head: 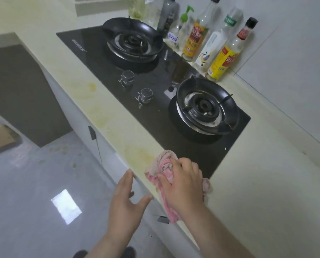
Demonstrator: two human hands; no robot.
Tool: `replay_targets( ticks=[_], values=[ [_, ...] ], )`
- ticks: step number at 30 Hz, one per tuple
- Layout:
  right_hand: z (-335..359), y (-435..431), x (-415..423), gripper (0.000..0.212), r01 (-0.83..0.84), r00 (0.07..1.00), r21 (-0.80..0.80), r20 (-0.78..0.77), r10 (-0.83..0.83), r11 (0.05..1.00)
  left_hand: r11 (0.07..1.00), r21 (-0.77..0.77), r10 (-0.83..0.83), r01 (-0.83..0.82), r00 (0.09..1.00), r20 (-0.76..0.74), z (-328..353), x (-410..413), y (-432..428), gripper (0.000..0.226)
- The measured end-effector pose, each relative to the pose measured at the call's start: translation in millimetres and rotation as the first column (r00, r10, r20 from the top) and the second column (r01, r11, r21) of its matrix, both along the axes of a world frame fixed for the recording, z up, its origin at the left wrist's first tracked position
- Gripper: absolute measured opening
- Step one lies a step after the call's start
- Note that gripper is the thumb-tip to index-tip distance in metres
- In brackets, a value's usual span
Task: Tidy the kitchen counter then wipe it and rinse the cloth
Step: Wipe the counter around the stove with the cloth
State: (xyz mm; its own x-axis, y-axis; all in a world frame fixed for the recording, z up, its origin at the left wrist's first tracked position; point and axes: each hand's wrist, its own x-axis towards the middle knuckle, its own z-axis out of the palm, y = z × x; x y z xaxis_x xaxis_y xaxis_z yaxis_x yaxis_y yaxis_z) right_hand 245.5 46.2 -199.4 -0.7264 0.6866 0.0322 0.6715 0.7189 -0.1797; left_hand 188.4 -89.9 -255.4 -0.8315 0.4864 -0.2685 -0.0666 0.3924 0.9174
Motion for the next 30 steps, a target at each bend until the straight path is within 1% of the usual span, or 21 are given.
replay_targets(
  ticks=[5,11,13,15,18,20,22,25,27,30],
  values=[
    [1,0,-29,0.045,-0.002,0.999,-0.002,-0.038,0.002,1.0,1.0,0.01,-0.021,0.021,1.0,-0.011,-5,-2,-1,0.092],
    [10,-2,-22,0.05,-0.011,1.0,-0.079,0.022,0.013,0.997,0.999,0.02,-0.04,0.041,0.999,-0.016,-4,-2,-2,0.091],
    [20,-5,-15,0.054,-0.039,0.995,-0.11,0.086,0.048,0.993,0.999,0.015,-0.047,0.047,0.999,-0.019,-4,-4,-3,0.089],
    [30,-10,-2,0.064,-0.082,0.976,-0.111,0.191,0.103,0.99,0.998,0.005,-0.055,0.055,0.998,-0.032,-3,-6,-4,0.09],
    [31,-16,16,0.074,-0.156,0.947,-0.032,0.28,0.159,0.987,0.997,0.001,-0.08,0.08,0.996,-0.034,2,-8,-6,0.091],
    [24,-15,22,0.078,-0.167,0.956,-0.003,0.243,0.163,0.986,0.996,0.011,-0.089,0.089,0.996,-0.01,6,-10,-7,0.096],
    [15,-11,27,0.077,-0.153,0.979,-0.041,0.126,0.157,0.987,0.996,0.023,-0.091,0.091,0.996,-0.002,6,-12,-9,0.1],
    [1,-8,32,0.064,-0.223,0.974,-0.042,0.018,0.224,0.974,0.995,0.034,-0.097,0.098,0.995,-0.015,2,-14,-12,0.092],
    [-3,-7,31,0.059,-0.256,0.967,-0.015,-0.008,0.256,0.966,0.993,0.042,-0.105,0.107,0.994,-0.041,-4,-15,-14,0.085],
    [-5,-3,24,0.061,-0.274,0.962,-0.034,0.001,0.274,0.961,0.994,0.048,-0.098,0.1,0.994,-0.048,-11,-15,-17,0.086]
  ],
)
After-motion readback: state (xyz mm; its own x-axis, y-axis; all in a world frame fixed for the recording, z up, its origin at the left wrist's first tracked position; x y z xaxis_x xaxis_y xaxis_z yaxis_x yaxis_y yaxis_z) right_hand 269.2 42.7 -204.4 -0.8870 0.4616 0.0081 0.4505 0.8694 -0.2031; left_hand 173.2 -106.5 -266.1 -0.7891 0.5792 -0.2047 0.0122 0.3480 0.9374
